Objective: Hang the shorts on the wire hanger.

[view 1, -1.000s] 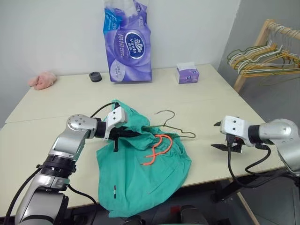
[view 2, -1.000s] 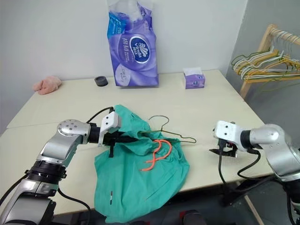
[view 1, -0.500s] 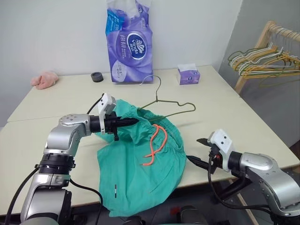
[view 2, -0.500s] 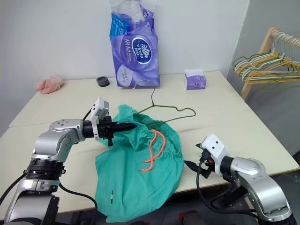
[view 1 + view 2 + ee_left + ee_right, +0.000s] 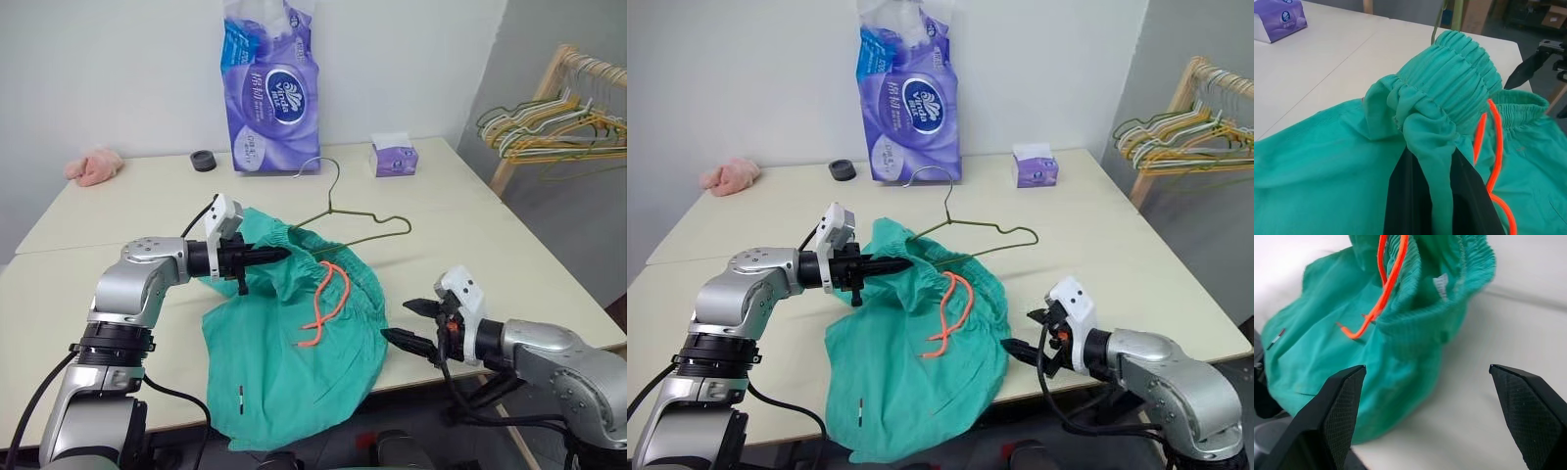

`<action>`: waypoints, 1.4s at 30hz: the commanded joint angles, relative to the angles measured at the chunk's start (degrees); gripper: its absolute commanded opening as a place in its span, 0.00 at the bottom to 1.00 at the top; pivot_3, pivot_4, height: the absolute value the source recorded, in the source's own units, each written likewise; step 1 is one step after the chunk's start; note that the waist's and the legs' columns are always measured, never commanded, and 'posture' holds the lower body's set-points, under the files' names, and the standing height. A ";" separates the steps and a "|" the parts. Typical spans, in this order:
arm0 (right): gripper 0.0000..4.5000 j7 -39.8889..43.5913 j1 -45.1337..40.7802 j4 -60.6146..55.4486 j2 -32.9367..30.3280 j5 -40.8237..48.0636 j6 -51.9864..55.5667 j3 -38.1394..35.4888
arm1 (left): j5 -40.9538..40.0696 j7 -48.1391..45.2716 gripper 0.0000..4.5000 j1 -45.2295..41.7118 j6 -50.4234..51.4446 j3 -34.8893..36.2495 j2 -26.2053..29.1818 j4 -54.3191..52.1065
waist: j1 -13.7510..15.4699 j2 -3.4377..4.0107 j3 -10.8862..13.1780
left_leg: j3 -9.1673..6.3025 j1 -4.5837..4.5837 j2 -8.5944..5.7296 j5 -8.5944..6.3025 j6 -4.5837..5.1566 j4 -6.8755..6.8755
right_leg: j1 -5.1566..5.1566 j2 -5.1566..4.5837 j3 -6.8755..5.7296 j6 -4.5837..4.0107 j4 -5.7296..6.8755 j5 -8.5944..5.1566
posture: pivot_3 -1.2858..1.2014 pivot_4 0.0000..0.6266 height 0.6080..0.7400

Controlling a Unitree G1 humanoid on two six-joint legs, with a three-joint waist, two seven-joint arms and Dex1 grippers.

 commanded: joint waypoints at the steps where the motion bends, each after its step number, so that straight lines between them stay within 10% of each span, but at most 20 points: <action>1: 0.96 -3.35 -1.01 -1.97 1.77 2.67 2.58 -1.45 | -0.23 -0.25 0.00 -0.79 -0.97 0.49 0.68 -2.06 | -0.02 0.00 0.00 | 0.00 0.00 0.00 0.00 0.00 0.00 | 0.00 0.00 0.01 0.00 0.00 0.00 | 0.45 0.00 1.00; 11: 0.92 -14.39 -2.56 4.07 7.38 -2.91 0.46 7.21 | -0.08 -0.02 0.00 -0.94 -1.33 0.27 0.56 -2.09 | -0.09 0.01 0.00 | 0.03 -0.01 -0.01 0.00 -0.01 -0.01 | -0.08 0.00 0.05 0.00 0.03 0.00 | 0.45 0.00 1.00; 24: 0.01 -16.41 -6.21 13.47 4.69 -10.78 -10.92 8.90 | -2.34 -0.40 0.00 0.92 1.20 2.06 2.09 -5.72 | -0.07 0.01 0.00 | 0.06 -0.01 -0.03 0.00 -0.01 -0.01 | -0.13 -0.01 0.07 0.00 0.06 0.00 | 0.46 0.00 1.00; 42: 0.01 -10.97 -11.13 24.11 -3.74 -14.95 -22.10 6.26 | -6.12 -8.74 0.00 2.97 6.22 0.31 10.85 -8.99 | -0.07 0.02 0.01 | 0.10 -0.01 -0.01 0.00 0.00 -0.05 | -0.12 0.01 0.08 -0.01 0.05 0.00 | 0.46 0.00 1.00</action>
